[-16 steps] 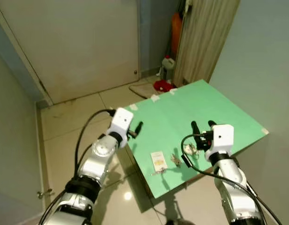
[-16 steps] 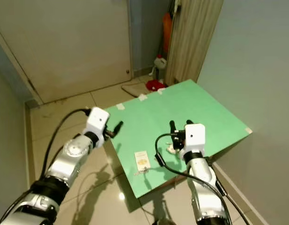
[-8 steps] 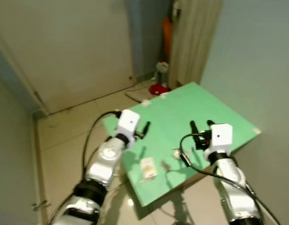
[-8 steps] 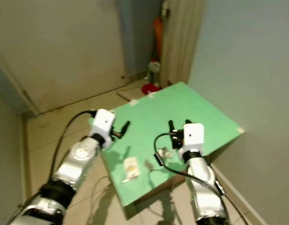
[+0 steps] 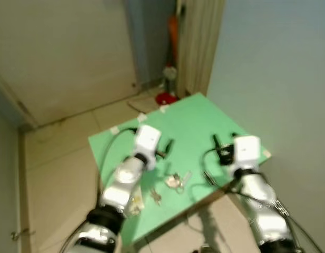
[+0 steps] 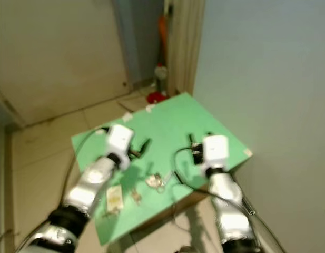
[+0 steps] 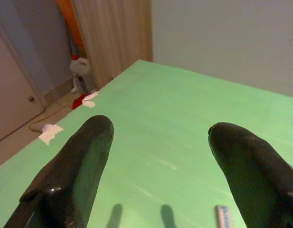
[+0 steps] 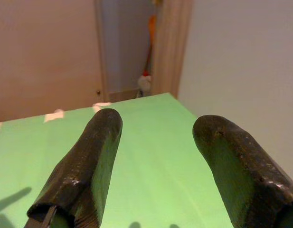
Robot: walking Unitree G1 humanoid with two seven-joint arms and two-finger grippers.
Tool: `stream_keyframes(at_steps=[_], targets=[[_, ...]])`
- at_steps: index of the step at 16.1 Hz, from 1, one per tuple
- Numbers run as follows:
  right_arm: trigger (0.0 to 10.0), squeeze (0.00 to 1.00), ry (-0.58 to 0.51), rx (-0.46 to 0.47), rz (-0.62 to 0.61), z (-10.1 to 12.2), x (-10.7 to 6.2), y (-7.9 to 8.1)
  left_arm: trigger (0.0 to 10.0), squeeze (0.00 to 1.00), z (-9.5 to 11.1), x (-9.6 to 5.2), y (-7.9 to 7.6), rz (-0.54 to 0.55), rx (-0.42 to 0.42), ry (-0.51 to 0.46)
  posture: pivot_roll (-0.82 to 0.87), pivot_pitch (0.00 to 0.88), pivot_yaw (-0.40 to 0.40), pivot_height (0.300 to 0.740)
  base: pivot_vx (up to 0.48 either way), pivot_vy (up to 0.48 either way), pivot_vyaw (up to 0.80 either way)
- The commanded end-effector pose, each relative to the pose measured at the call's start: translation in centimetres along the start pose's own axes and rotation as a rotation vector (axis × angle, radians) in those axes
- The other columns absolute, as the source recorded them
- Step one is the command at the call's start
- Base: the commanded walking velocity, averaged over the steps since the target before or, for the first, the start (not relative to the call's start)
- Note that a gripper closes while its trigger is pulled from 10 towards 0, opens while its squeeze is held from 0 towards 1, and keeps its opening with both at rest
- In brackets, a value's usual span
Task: Hang keys on a hook
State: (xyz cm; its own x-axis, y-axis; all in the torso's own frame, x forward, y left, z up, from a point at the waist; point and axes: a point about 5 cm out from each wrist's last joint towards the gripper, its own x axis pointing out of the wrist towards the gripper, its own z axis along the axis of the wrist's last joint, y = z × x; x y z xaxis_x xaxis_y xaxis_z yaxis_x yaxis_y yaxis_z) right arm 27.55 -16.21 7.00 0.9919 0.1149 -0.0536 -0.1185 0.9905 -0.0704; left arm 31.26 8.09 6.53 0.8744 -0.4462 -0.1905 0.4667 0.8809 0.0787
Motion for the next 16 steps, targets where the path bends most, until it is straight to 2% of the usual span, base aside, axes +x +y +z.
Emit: stream_keyframes(at_steps=[1, 3, 4, 6, 7, 8, 10, 12, 13, 16], targets=[[10.0, 0.00, 0.009, 0.005, 0.038, -0.1, 0.1, 1.1, 10.0, 0.00, -0.4, -0.5, 1.2, 0.029, 0.000, 0.019, -0.12, 0.000, 0.044, 0.740, 0.000, 0.000, 0.00], [10.0, 0.00, 0.019, 0.006, 0.052, -0.3, -0.1, 1.2, 10.0, 0.00, -0.6, -0.4, 1.1, 0.018, -0.002, 0.041, -0.13, 0.000, 0.043, 0.740, 0.000, 0.000, 0.00], [10.0, 0.00, 0.028, 0.004, 0.069, -0.4, -0.5, 1.3, 10.0, 0.00, -1.3, -0.3, 1.1, 0.012, 0.018, 0.098, -0.13, 0.000, 0.040, 0.740, 0.000, 0.000, 0.00], [10.0, 0.00, 0.057, -0.025, 0.134, -0.9, -1.9, 1.4, 10.0, 0.00, -3.8, -0.9, 1.7, 0.040, 0.087, 0.274, -0.16, 0.030, 0.022, 0.740, 0.000, 0.000, 0.00], [10.0, 0.00, 0.066, -0.035, 0.156, -1.0, -2.4, 1.4, 10.0, 0.00, -4.6, -1.2, 1.9, 0.055, 0.104, 0.332, -0.16, 0.037, 0.019, 0.740, 0.000, 0.000, 0.00], [10.0, 0.00, 0.101, -0.054, 0.160, -1.3, -3.5, 0.4, 10.0, 0.00, -6.7, -2.2, 1.9, 0.115, 0.080, 0.428, -0.19, 0.078, -0.017, 0.740, 0.000, 0.000, 0.00], [10.0, 0.00, 0.115, -0.066, 0.153, -1.1, -4.3, -0.5, 10.0, 0.00, -8.1, -2.8, 1.1, 0.167, 0.005, 0.472, -0.21, 0.110, -0.056, 0.740, 0.000, 0.000, 0.00], [10.0, 0.00, 0.119, -0.073, 0.154, -0.9, -4.5, -0.9, 10.0, 0.00, -8.4, -2.8, 0.8, 0.210, -0.006, 0.473, -0.22, 0.120, -0.072, 0.740, 0.000, 0.000, 0.00], [10.0, 0.00, 0.143, -0.093, 0.176, -0.6, -5.3, -1.3, 10.0, 0.00, -9.0, -3.0, 0.1, 0.320, -0.021, 0.481, -0.25, 0.147, -0.116, 0.740, 0.000, 0.000, 0.00], [10.0, 0.00, 0.171, -0.107, 0.188, -0.3, -6.3, -1.7, 10.0, 0.00, -9.6, -3.6, -0.2, 0.400, 0.060, 0.492, -0.27, 0.163, -0.149, 0.740, 0.000, 0.000, 0.00]])
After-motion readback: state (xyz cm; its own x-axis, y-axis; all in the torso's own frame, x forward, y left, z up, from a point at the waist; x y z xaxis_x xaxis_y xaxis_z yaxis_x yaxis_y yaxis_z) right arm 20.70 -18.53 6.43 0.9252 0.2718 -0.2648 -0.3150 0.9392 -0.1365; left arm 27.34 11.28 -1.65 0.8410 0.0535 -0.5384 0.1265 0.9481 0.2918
